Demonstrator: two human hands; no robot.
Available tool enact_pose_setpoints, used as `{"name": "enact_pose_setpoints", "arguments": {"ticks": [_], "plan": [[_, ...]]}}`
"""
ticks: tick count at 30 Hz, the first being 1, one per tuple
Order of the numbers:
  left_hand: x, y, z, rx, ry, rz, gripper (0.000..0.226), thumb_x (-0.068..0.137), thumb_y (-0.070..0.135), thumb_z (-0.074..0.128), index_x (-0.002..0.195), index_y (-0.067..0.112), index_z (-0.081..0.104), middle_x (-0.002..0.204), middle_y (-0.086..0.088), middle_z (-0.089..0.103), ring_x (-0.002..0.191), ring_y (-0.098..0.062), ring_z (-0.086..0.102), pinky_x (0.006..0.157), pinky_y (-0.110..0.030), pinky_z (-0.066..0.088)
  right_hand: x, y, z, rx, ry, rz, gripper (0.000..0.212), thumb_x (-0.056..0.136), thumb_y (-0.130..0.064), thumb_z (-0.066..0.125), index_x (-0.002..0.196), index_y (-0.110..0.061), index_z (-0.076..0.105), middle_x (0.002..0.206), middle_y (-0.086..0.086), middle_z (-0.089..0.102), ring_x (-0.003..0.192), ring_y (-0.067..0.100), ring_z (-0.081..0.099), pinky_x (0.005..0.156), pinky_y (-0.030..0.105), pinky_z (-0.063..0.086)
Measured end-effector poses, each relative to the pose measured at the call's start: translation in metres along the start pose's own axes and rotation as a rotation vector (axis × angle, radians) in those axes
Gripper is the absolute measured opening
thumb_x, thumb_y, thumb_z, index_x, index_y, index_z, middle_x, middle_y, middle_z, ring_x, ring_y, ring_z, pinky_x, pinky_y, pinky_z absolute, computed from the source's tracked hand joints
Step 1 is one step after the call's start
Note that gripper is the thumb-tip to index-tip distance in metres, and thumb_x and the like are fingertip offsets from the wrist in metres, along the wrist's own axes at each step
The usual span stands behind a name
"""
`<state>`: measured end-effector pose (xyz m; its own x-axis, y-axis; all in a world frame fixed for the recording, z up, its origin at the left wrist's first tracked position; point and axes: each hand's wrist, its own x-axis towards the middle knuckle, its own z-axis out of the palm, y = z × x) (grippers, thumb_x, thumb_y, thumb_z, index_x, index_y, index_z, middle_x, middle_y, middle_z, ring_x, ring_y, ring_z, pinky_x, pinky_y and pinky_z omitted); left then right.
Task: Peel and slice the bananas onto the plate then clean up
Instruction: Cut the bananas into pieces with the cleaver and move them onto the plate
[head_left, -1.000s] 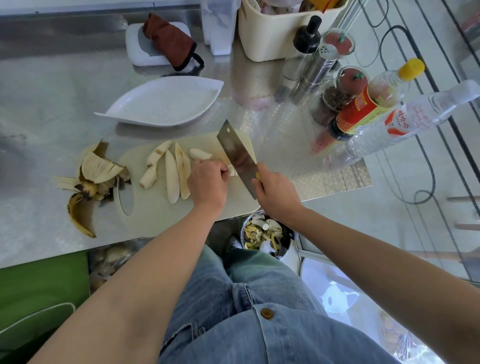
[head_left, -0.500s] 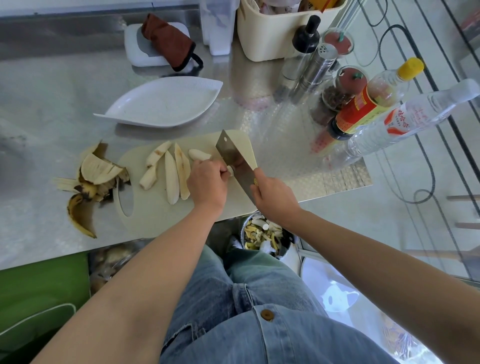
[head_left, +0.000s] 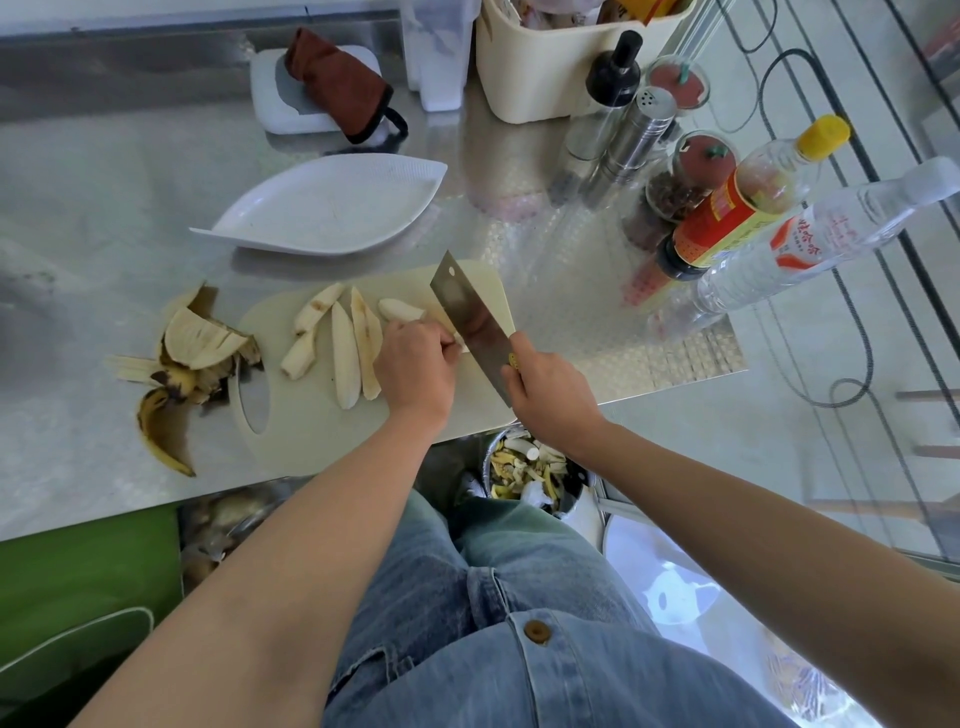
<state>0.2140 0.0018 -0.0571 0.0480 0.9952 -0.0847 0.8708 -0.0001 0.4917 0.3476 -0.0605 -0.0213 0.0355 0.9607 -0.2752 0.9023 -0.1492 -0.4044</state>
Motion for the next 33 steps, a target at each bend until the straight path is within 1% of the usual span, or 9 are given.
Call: {"name": "enact_pose_setpoints", "arguments": {"ticks": [6, 12, 15, 18, 22, 25, 29, 31, 33], "plan": [[0.0005, 0.0007, -0.0007, 0.005, -0.005, 0.001, 0.010, 0.086, 0.026, 0.070, 0.090, 0.018, 0.076, 0.086, -0.003, 0.069, 0.094, -0.022, 0.055, 0.062, -0.030, 0.034, -0.0003, 0.0009, 0.0039, -0.037, -0.052, 0.025, 0.019, 0.100, -0.022, 0.037, 0.112, -0.008, 0.041, 0.076, 0.006, 0.050, 0.063, 0.028, 0.049, 0.057, 0.034, 0.037], [-0.0003, -0.0016, -0.0002, -0.021, -0.002, 0.006, 0.007, 0.086, 0.021, 0.070, 0.087, 0.018, 0.076, 0.085, -0.002, 0.070, 0.095, -0.021, 0.055, 0.064, -0.029, 0.035, -0.0004, 0.0007, -0.0027, 0.013, 0.026, -0.006, 0.014, 0.100, -0.020, 0.038, 0.105, -0.007, 0.042, 0.066, 0.003, 0.046, 0.056, 0.024, 0.045, 0.045, 0.029, 0.024], [0.0002, -0.0019, 0.0004, -0.025, -0.006, -0.001, 0.008, 0.086, 0.020, 0.070, 0.089, 0.018, 0.076, 0.087, -0.002, 0.070, 0.096, -0.021, 0.055, 0.065, -0.028, 0.035, -0.0004, -0.0005, -0.0041, 0.014, 0.027, -0.026, 0.015, 0.100, -0.019, 0.039, 0.105, -0.006, 0.043, 0.067, 0.003, 0.047, 0.056, 0.024, 0.043, 0.044, 0.027, 0.021], [0.0002, -0.0008, -0.0006, -0.011, -0.011, -0.001, 0.009, 0.086, 0.023, 0.070, 0.090, 0.018, 0.076, 0.088, -0.002, 0.070, 0.097, -0.021, 0.055, 0.065, -0.028, 0.034, -0.0006, 0.0003, -0.0029, 0.009, 0.015, -0.026, 0.014, 0.099, -0.019, 0.039, 0.105, -0.007, 0.042, 0.067, 0.003, 0.047, 0.056, 0.025, 0.044, 0.045, 0.028, 0.022], [0.0005, -0.0002, -0.0011, -0.012, -0.013, 0.001, 0.010, 0.086, 0.025, 0.070, 0.089, 0.018, 0.076, 0.088, -0.002, 0.070, 0.096, -0.022, 0.054, 0.065, -0.029, 0.033, -0.0014, 0.0007, 0.0003, -0.002, -0.001, -0.016, 0.016, 0.100, -0.020, 0.038, 0.108, -0.007, 0.042, 0.069, 0.004, 0.049, 0.058, 0.026, 0.046, 0.053, 0.031, 0.032], [0.0011, 0.0002, -0.0011, -0.015, -0.012, -0.005, 0.009, 0.086, 0.024, 0.070, 0.088, 0.017, 0.076, 0.087, -0.002, 0.070, 0.096, -0.023, 0.054, 0.065, -0.029, 0.033, -0.0035, 0.0012, 0.0029, -0.017, -0.029, 0.007, 0.017, 0.100, -0.021, 0.037, 0.110, -0.007, 0.041, 0.072, 0.005, 0.049, 0.060, 0.026, 0.047, 0.055, 0.032, 0.035], [0.0008, 0.0006, -0.0015, -0.009, -0.010, 0.003, 0.010, 0.086, 0.023, 0.070, 0.090, 0.017, 0.077, 0.087, -0.004, 0.070, 0.095, -0.024, 0.054, 0.065, -0.030, 0.033, -0.0039, -0.0002, 0.0038, -0.024, -0.067, 0.021, 0.022, 0.100, -0.021, 0.037, 0.118, -0.008, 0.040, 0.077, 0.006, 0.052, 0.062, 0.025, 0.050, 0.057, 0.033, 0.039], [0.0007, 0.0006, -0.0020, -0.003, -0.010, 0.006, 0.010, 0.086, 0.023, 0.070, 0.090, 0.017, 0.077, 0.087, -0.004, 0.070, 0.095, -0.024, 0.054, 0.065, -0.030, 0.032, -0.0031, -0.0002, 0.0016, -0.036, -0.066, 0.014, 0.022, 0.100, -0.021, 0.037, 0.118, -0.008, 0.040, 0.079, 0.009, 0.055, 0.063, 0.025, 0.049, 0.057, 0.034, 0.039], [0.0009, 0.0003, -0.0024, -0.005, -0.010, 0.012, 0.010, 0.086, 0.023, 0.070, 0.090, 0.016, 0.077, 0.087, -0.004, 0.070, 0.095, -0.024, 0.053, 0.066, -0.029, 0.032, -0.0036, 0.0007, -0.0010, -0.031, -0.038, 0.001, 0.019, 0.100, -0.020, 0.037, 0.113, -0.007, 0.042, 0.076, 0.007, 0.052, 0.062, 0.025, 0.047, 0.056, 0.033, 0.035]]}}
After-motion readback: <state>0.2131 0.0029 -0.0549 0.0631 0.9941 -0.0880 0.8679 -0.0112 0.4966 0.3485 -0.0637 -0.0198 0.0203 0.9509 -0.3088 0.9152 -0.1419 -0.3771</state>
